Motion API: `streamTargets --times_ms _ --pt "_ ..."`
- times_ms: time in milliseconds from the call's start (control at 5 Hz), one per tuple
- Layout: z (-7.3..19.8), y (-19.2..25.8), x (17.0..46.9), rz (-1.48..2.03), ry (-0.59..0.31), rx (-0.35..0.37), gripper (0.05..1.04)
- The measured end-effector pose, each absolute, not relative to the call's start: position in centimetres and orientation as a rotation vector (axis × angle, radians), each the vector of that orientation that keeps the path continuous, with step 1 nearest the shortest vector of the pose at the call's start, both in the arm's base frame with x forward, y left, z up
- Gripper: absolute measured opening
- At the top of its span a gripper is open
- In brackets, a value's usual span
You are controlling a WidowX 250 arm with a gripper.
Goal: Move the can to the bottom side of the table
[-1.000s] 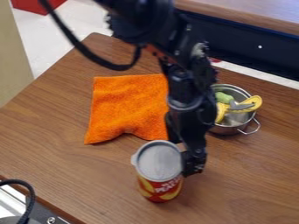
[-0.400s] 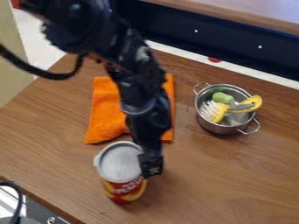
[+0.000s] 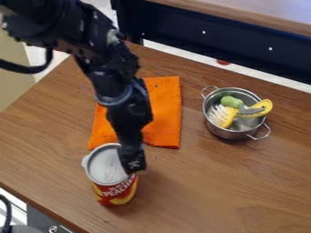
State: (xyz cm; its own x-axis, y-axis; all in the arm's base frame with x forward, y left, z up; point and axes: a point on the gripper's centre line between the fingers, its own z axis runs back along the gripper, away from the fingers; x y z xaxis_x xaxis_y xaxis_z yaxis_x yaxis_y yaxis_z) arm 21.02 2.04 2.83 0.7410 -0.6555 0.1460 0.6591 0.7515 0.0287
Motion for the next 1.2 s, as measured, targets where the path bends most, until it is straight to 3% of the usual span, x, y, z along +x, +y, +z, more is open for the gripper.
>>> streamTargets --times_ms 400,800,1000,1200 --pt "3.1 1.7 21.7 -0.704 -0.174 -0.016 0.999" --pt "5.3 -2.5 25.9 -0.544 -0.241 -0.038 0.999" --pt "5.3 -4.0 27.9 -0.3 -0.267 0.053 0.999" --pt "4.9 -5.0 28.7 -0.11 -0.298 0.085 0.999"
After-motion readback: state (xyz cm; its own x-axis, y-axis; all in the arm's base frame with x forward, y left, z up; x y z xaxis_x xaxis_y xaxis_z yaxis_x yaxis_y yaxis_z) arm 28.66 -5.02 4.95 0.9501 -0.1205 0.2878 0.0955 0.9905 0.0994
